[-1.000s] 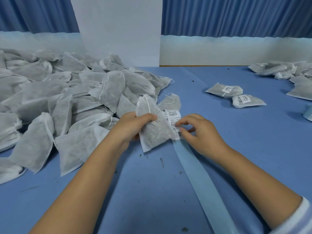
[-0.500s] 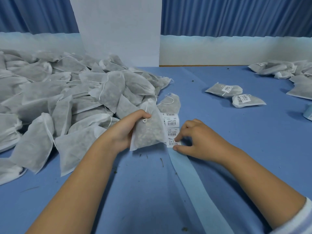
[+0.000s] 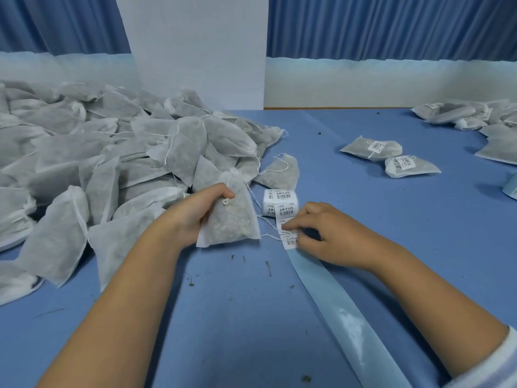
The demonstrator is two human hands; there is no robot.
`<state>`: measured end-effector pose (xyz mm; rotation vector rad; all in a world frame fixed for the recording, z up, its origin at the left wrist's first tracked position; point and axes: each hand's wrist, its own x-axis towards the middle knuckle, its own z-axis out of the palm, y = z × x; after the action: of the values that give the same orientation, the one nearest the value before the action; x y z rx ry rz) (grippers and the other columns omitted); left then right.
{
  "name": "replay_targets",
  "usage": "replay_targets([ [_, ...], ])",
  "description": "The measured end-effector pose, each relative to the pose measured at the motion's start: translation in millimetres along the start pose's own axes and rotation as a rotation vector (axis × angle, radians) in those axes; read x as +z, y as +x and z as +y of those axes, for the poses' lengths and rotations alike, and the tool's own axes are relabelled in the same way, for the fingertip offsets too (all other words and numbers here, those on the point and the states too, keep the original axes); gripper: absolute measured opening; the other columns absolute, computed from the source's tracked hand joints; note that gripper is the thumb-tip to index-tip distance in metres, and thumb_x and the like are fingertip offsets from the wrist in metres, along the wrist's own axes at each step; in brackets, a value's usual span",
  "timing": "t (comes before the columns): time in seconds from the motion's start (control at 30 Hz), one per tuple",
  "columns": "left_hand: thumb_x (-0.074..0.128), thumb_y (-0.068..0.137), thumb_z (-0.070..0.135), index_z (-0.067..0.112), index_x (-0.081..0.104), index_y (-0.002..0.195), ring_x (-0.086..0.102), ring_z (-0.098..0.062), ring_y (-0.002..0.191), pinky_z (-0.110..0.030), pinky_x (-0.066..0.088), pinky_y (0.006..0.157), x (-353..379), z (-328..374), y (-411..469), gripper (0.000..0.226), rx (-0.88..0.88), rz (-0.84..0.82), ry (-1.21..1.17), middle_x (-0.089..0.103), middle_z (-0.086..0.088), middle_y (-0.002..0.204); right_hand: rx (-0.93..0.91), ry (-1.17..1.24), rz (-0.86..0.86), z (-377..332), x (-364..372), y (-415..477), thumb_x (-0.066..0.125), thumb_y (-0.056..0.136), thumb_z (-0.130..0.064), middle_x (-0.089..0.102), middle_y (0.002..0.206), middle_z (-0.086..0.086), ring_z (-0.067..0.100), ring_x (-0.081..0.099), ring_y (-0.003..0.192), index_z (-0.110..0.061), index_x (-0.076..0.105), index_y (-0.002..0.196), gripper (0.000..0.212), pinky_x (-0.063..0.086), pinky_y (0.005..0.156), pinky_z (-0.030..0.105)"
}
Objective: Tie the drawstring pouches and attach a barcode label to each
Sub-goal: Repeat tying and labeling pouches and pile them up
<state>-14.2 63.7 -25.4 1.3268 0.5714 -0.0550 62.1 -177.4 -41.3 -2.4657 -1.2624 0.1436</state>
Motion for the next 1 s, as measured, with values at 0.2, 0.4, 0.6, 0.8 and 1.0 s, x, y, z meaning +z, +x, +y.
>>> replay_targets([
  [0.2, 0.065, 0.083, 0.021, 0.012, 0.067, 0.094, 0.065, -0.022, 0.079, -0.034, 0.053, 0.083, -15.8, 4.2, 5.5, 0.015, 0.058, 0.148, 0.052, 0.068, -0.005, 0.086, 0.051, -0.050, -0.013, 1.4, 2.4, 1.5, 0.056, 0.091, -0.027, 0.044, 0.107, -0.012, 0.006, 0.037, 0.105, -0.029, 0.055, 0.136, 0.045, 0.037, 0.091, 0.023],
  [0.4, 0.063, 0.056, 0.046, 0.013, 0.064, 0.092, 0.058, -0.025, 0.091, -0.036, 0.042, 0.079, -18.4, 4.9, 10.5, 0.048, 0.126, 0.360, 0.324, 0.064, -0.006, 0.098, 0.112, -0.068, 0.002, 3.4, 2.5, 1.6, 0.055, 0.091, -0.030, 0.046, 0.115, -0.007, 0.013, 0.038, 0.114, -0.027, 0.053, 0.138, 0.047, 0.037, 0.098, 0.027],
  [0.6, 0.069, 0.052, 0.045, 0.017, 0.069, 0.083, 0.067, -0.021, 0.079, -0.035, 0.049, 0.075, -6.5, 2.8, 0.2, 0.042, 0.090, 0.164, 0.440, 0.072, 0.000, 0.081, 0.107, -0.012, 0.003, 7.7, 1.8, 2.3, 0.060, 0.092, -0.030, 0.048, 0.114, -0.008, 0.010, 0.038, 0.110, -0.028, 0.055, 0.137, 0.045, 0.034, 0.095, 0.022],
  [0.8, 0.072, 0.045, 0.051, 0.028, 0.067, 0.068, 0.067, -0.017, 0.067, -0.033, 0.048, 0.070, 2.5, 7.5, -12.5, 0.033, 0.179, -0.024, 0.423, 0.069, 0.003, 0.072, 0.089, 0.017, 0.049, 8.0, -1.4, 2.9, 0.069, 0.089, -0.031, 0.056, 0.107, -0.002, 0.014, 0.052, 0.099, -0.025, 0.069, 0.119, 0.031, 0.042, 0.091, 0.029],
  [1.0, 0.066, 0.063, 0.041, 0.034, 0.073, 0.059, 0.068, -0.008, 0.063, -0.025, 0.051, 0.063, 41.0, -9.4, -12.6, 0.011, 0.166, -0.217, 0.285, 0.071, 0.006, 0.071, 0.069, 0.040, 0.081, 4.7, -2.9, 2.2, 0.071, 0.087, -0.028, 0.058, 0.099, 0.000, 0.012, 0.053, 0.083, -0.025, 0.074, 0.104, 0.017, 0.045, 0.080, 0.029],
])
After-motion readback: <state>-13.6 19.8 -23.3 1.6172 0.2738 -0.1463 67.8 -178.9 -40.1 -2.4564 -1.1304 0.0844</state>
